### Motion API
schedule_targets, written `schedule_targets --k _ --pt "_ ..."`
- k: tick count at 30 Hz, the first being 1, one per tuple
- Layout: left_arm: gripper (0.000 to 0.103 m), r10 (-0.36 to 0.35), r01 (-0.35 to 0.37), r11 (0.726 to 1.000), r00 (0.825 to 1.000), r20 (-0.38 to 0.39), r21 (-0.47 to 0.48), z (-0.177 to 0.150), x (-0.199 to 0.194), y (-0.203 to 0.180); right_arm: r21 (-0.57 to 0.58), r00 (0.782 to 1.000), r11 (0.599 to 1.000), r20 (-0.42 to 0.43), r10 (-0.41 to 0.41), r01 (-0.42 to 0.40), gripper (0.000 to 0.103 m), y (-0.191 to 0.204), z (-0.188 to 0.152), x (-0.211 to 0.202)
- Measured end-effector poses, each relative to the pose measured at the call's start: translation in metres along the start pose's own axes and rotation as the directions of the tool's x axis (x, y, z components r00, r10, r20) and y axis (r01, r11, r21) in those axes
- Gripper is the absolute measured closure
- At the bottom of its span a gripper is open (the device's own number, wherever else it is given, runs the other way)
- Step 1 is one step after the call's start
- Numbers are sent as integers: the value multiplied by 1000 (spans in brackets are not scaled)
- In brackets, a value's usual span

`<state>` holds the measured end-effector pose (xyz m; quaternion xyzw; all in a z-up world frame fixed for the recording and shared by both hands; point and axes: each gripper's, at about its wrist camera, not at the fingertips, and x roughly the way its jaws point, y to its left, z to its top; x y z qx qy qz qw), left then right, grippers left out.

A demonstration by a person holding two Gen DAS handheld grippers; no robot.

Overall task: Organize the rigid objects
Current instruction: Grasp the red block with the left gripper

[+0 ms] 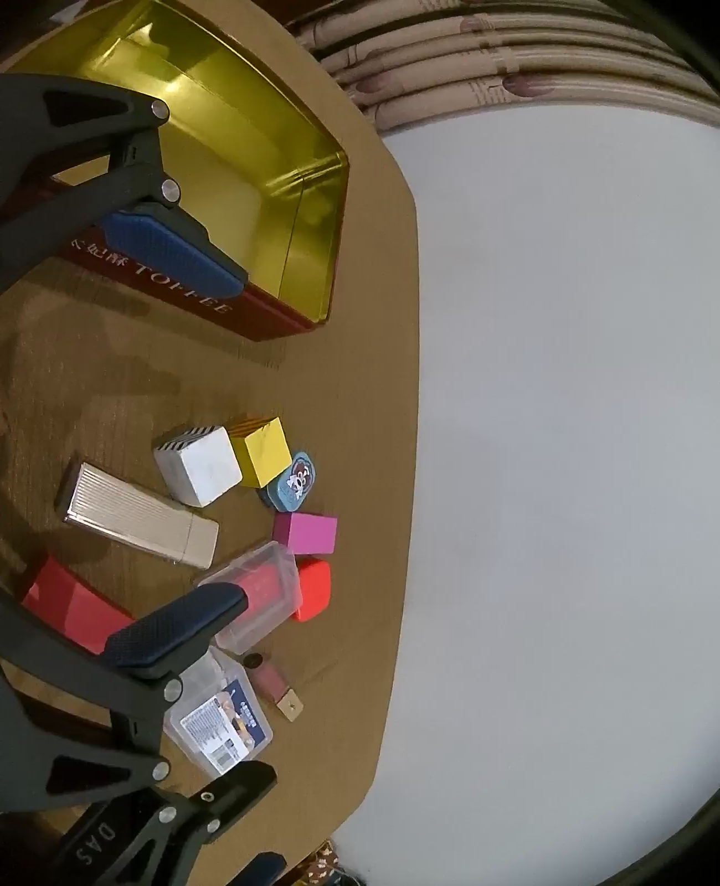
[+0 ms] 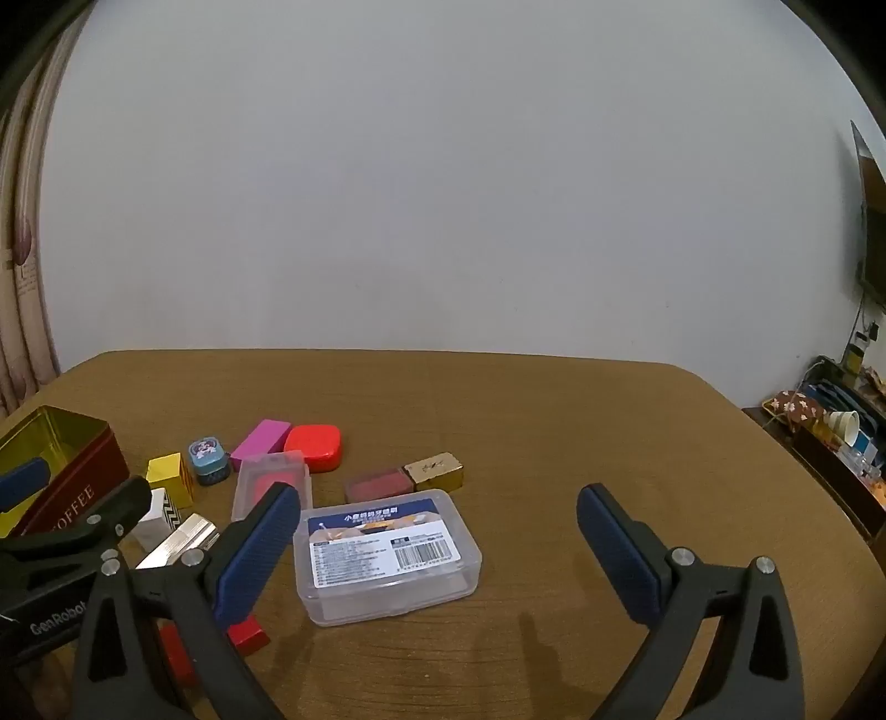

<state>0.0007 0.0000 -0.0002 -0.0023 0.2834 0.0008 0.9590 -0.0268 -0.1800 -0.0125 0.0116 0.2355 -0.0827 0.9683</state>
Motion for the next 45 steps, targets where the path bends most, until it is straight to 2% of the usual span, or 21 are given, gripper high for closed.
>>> schedule_targets --k 8,9,14,19,22,25,28,30,32,35,38,42,43,45 --pt "1 22 -21 1000 999 -40 15 4 3 7 8 1000 1000 6 -9 9 0 -1 1 1" --pt "1 29 -29 1000 1000 -10 7 -2 -2 5 12 1000 1000 4 -12 12 0 -1 4 2" --pt "1 21 -21 1000 999 -29 3 -11 -17 15 36 1000 999 5 -11 11 0 -2 6 8" --pt "1 23 -19 997 998 -57 69 -21 -33 18 109 999 994 -26 25 -23 0 -28 9 2" --pt "1 -4 14 995 996 -93 102 -21 -43 20 146 1000 989 -18 15 -13 0 -53 12 -5" --pt "1 -78 102 987 980 -185 123 -19 -48 21 139 1000 990 -17 -18 20 0 -81 16 -6" --pt "1 -144 187 972 953 -267 141 -24 -51 17 118 997 991 -43 -66 70 0 -105 17 8" --pt "1 -143 192 970 948 -283 151 -27 -51 12 115 994 989 -76 -82 90 0 -117 13 20" --pt "1 -161 214 964 941 -297 155 -27 -50 9 143 992 986 -113 -64 80 0 -127 9 24" --pt "1 -215 274 950 921 -324 149 -22 -47 -5 160 993 984 -101 -64 80 0 -132 12 25" --pt "2 -298 374 907 894 -335 192 -12 -46 -30 150 993 986 -105 -61 76 0 -132 14 26" --pt "18 -300 417 848 886 -353 328 -7 -38 -58 165 993 983 -98 -60 75 0 -126 10 23" --pt "25 -302 432 836 877 -373 339 -7 -33 -61 173 994 982 -94 -60 76 0 -128 10 22" --pt "35 -314 479 808 843 -438 343 -7 -19 -68 185 994 980 -87 -59 75 0 -132 7 19"
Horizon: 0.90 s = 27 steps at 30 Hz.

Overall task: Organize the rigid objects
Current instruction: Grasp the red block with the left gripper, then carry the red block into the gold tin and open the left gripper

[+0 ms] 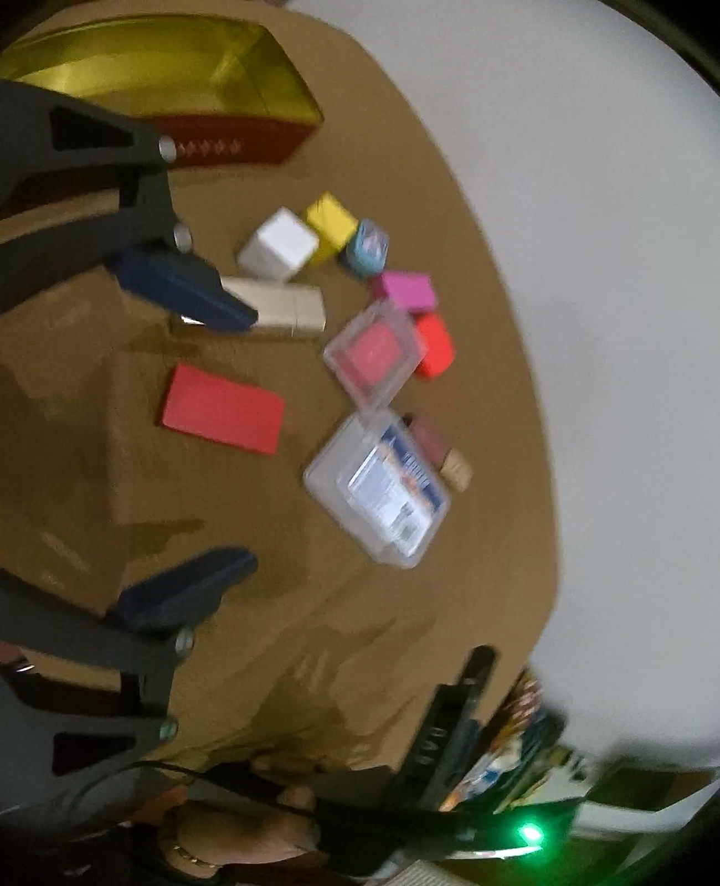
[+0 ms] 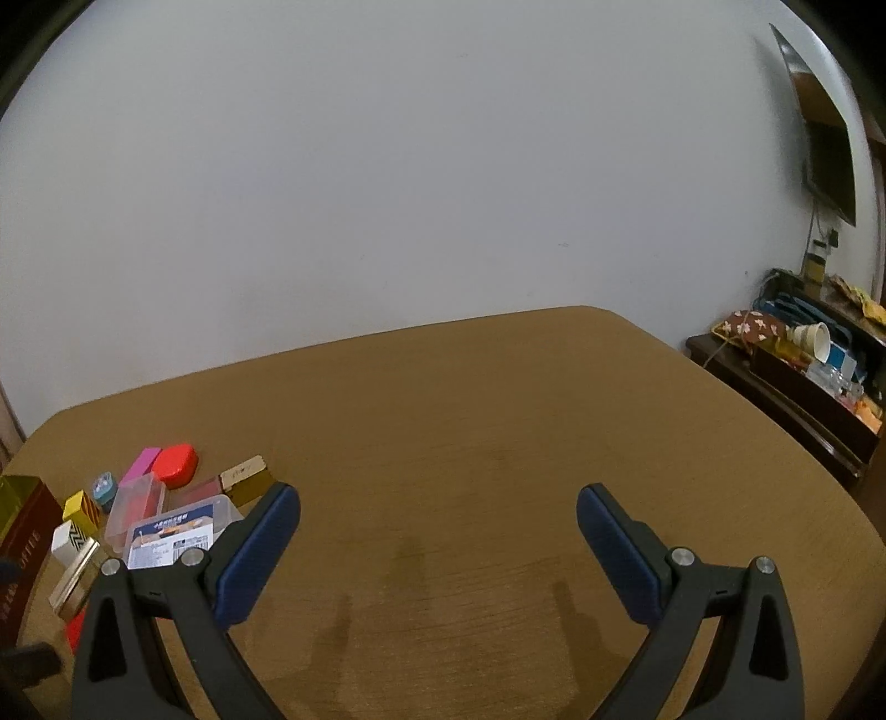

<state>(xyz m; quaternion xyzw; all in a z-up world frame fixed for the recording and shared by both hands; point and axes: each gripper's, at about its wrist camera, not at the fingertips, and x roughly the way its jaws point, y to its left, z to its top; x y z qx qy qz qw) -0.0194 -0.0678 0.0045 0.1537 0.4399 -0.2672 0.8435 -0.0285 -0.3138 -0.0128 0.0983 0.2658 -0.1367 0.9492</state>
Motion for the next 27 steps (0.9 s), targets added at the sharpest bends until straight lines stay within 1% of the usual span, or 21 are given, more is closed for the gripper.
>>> schedule_targets --k 2,3,6,9,11,12,13,14,15,17,18,20,22,25,27 --pt "35 -28 28 1000 998 -51 13 2 10 4 0 1000 1000 -1 7 -7 0 -6 -3 -3" --pt "35 -30 31 999 997 -64 18 3 15 5 -1 1000 1000 -1 8 -8 0 -6 -3 -3" --pt "35 -24 27 999 996 -90 29 4 23 12 2 1000 1000 -1 14 -14 0 -6 -5 -1" --pt "36 -45 49 998 992 -114 35 5 32 17 13 1000 1000 4 20 -21 0 -9 -7 -1" --pt "44 -56 64 997 989 -135 51 7 39 18 21 1000 1000 7 20 -20 0 -11 -7 -1" --pt "53 -63 72 996 987 -150 53 8 41 15 24 1000 1000 8 19 -19 0 -11 -8 -1" --pt "59 -66 77 995 983 -172 56 8 47 15 27 1000 999 8 19 -19 0 -11 -8 0" --pt "60 -68 79 995 979 -190 56 9 53 15 29 1000 999 8 19 -20 0 -11 -9 0" --pt "61 -77 88 995 981 -179 54 10 54 17 31 1000 999 8 21 -21 0 -11 -9 1" --pt "67 -102 109 994 980 -172 32 10 55 23 37 1000 999 9 21 -21 0 -12 -10 1" --pt "77 -106 109 994 981 -161 8 11 55 28 41 1000 999 11 20 -20 0 -10 -10 2" --pt "77 -136 130 990 980 -144 -44 10 54 37 56 1000 998 11 10 -10 0 -12 -11 3" --pt "77 -147 138 987 981 -130 -80 7 48 43 71 1000 997 7 8 -9 0 -13 -11 5" --pt "77 -123 113 987 988 -89 -110 5 26 52 80 1000 997 -4 13 -13 0 -15 -11 7" --pt "77 -105 94 984 992 -66 -154 7 5 66 81 1000 997 2 14 -14 0 -15 -12 5"
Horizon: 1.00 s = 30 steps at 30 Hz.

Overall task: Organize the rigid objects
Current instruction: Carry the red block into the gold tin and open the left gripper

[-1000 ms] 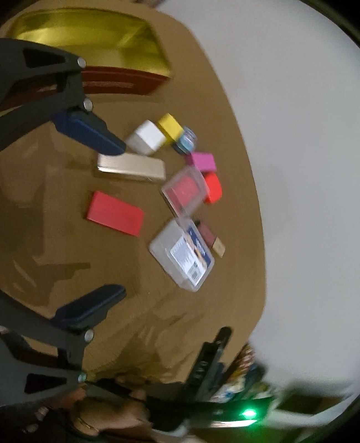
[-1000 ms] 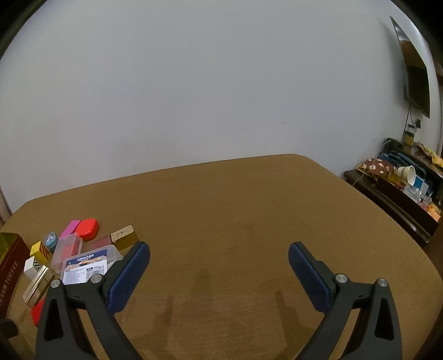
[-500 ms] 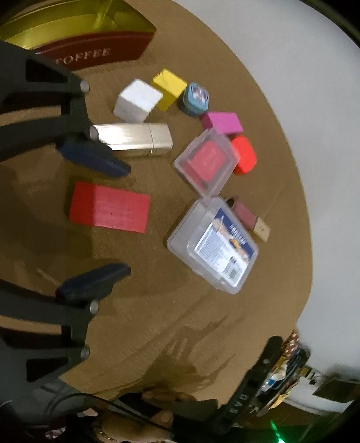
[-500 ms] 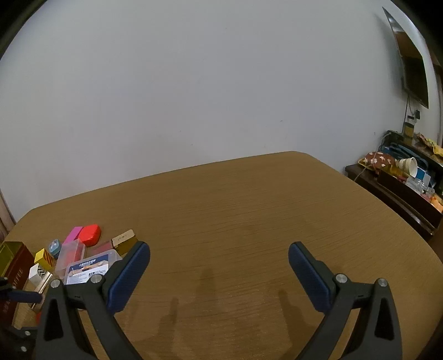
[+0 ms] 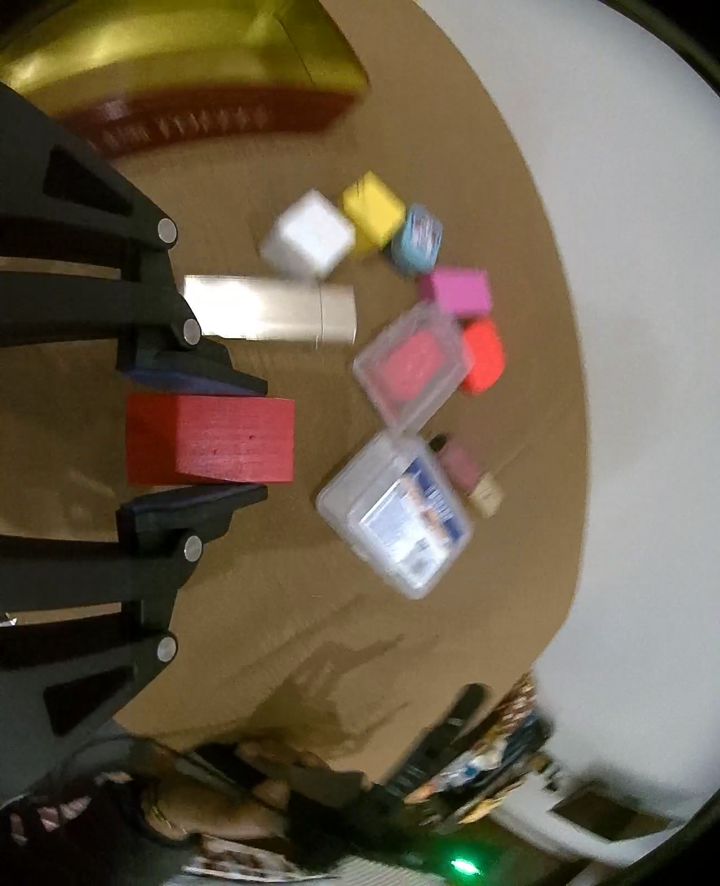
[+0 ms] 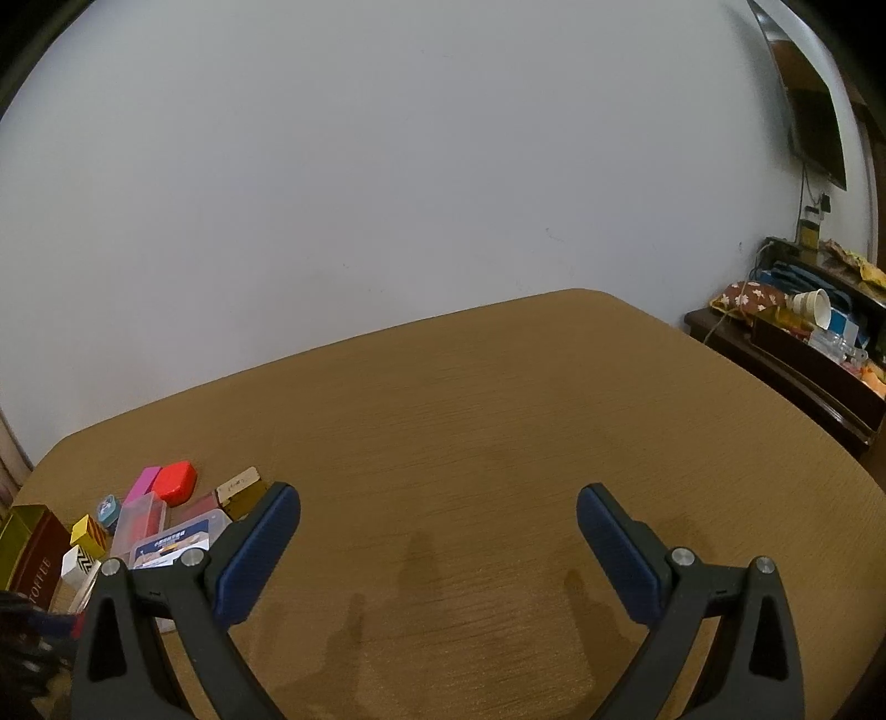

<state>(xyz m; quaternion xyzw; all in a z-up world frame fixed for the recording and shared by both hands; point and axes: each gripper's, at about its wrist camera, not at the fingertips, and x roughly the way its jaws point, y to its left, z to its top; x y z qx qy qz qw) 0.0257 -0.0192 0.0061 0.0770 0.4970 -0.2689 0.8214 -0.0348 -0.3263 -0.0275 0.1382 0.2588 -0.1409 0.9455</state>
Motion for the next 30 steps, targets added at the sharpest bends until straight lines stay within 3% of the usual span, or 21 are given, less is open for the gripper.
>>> schedule_targets --k 4,7,12,17,25,30 --pt "77 85 -82 994 996 38 -72 11 -51 32 0 1000 1000 4 1 -1 0 0 -1 -1" --pt "77 232 -228 968 972 28 -104 9 -78 79 -4 1000 1000 4 -3 3 0 0 -1 -2" --pt "77 355 -363 914 932 -78 -179 -1 -65 168 -8 1000 1000 4 -11 11 0 3 -1 -1" --pt "77 364 -375 894 927 -92 -245 -13 -47 221 -16 1000 1000 -4 -17 17 0 4 -1 0" --pt "76 415 -426 878 905 -94 -219 -10 -19 248 -46 999 998 -9 -38 38 0 10 -1 1" --pt "59 444 -453 860 891 -92 -233 -22 -23 253 -49 999 998 -14 -39 39 0 10 -1 1"
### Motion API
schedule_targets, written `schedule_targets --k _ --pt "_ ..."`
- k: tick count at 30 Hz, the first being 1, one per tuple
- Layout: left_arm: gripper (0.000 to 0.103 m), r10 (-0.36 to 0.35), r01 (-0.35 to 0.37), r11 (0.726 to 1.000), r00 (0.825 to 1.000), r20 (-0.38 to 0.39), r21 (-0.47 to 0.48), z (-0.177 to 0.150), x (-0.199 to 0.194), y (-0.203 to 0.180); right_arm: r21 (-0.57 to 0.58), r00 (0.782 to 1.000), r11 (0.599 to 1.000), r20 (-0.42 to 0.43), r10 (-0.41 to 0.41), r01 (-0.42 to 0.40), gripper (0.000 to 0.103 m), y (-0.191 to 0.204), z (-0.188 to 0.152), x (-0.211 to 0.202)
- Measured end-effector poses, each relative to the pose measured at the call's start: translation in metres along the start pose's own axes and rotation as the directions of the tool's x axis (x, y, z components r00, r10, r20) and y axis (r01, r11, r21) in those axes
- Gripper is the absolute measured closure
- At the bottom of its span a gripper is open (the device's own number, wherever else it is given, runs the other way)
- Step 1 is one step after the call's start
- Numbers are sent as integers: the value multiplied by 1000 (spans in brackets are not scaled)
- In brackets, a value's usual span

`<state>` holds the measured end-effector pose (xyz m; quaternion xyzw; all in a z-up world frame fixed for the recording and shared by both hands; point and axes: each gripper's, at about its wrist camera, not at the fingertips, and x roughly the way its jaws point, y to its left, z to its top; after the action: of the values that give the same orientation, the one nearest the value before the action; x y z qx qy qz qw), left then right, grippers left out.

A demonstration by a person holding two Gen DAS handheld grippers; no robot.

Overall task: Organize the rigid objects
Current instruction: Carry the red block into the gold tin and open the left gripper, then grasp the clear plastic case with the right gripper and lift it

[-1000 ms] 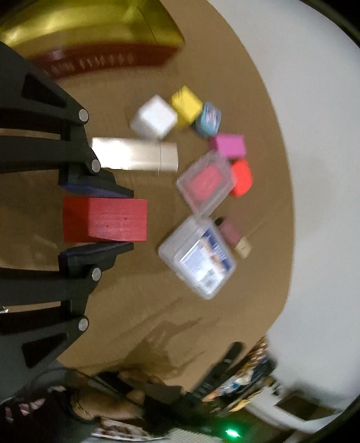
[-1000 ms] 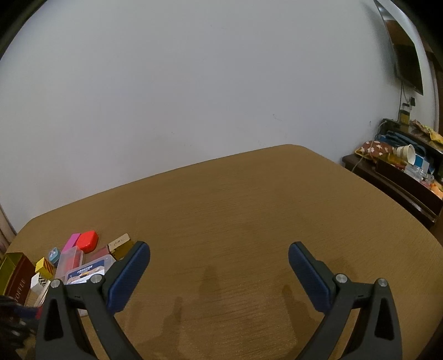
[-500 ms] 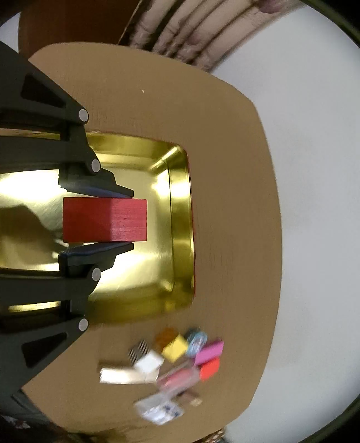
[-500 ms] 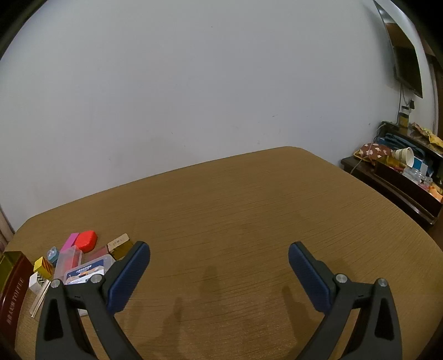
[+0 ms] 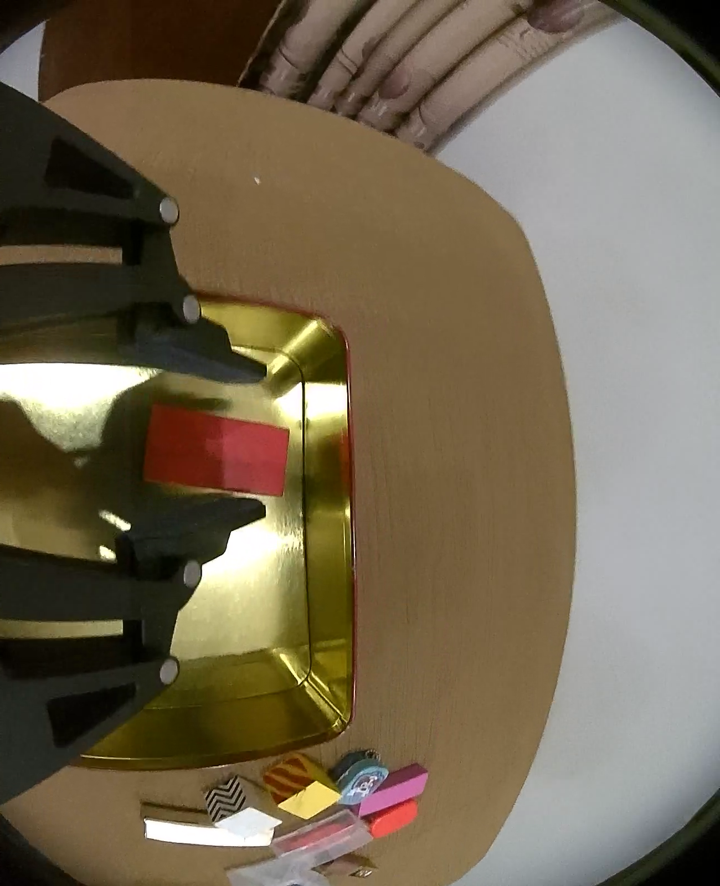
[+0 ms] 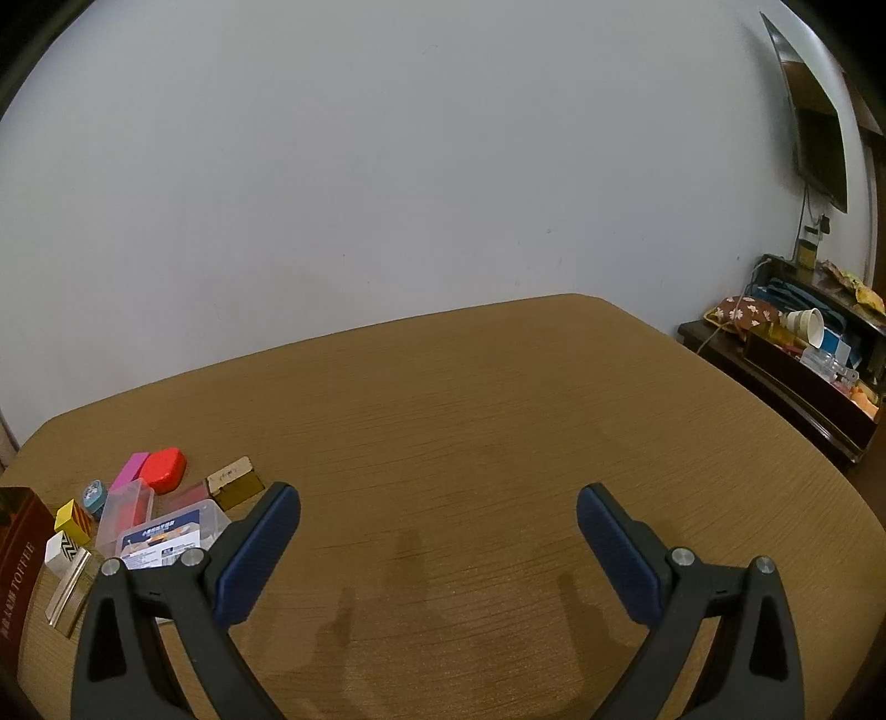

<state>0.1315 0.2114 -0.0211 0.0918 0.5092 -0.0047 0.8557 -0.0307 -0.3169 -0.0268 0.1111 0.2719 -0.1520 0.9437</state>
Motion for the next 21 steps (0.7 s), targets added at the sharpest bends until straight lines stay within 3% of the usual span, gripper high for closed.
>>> schedule_targets --k 3,5,7,9,10,11,14,15,16,20,21 --pt "55 36 -36 999 999 38 -6 -9 -32 -13 -4 999 999 -11 36 -36 0 0 1 2" --pt "51 11 -8 999 995 100 -36 -22 -62 -14 -18 986 986 -33 165 -165 0 1 2 5" --pt "30 -3 10 999 989 150 -50 -38 -95 -19 -98 953 949 -93 290 -299 0 9 5 7" --pt "21 -35 49 997 977 208 -62 -60 -127 -21 -241 905 875 -181 384 -420 0 26 13 3" --pt "18 -57 74 995 971 232 -66 -73 -142 -22 -351 858 784 -259 445 -512 0 42 20 -4" --pt "16 -78 97 993 966 247 -67 -85 -154 -24 -437 841 719 -296 452 -540 0 53 24 -10" --pt "15 -130 159 983 957 257 -93 -119 -181 -30 -725 846 449 -372 382 -522 0 92 31 -25" --pt "15 -148 180 978 956 255 -108 -132 -185 -32 -767 840 365 -407 359 -528 0 103 34 -24" --pt "15 -163 198 972 955 247 -124 -144 -189 -33 -777 816 282 -470 336 -563 0 113 36 -21" --pt "15 -217 253 946 959 184 -204 -173 -195 -50 -787 779 71 -587 220 -613 0 151 29 -7" --pt "15 -230 266 938 958 172 -221 -179 -192 -48 -778 768 42 -608 203 -627 0 148 26 -6"
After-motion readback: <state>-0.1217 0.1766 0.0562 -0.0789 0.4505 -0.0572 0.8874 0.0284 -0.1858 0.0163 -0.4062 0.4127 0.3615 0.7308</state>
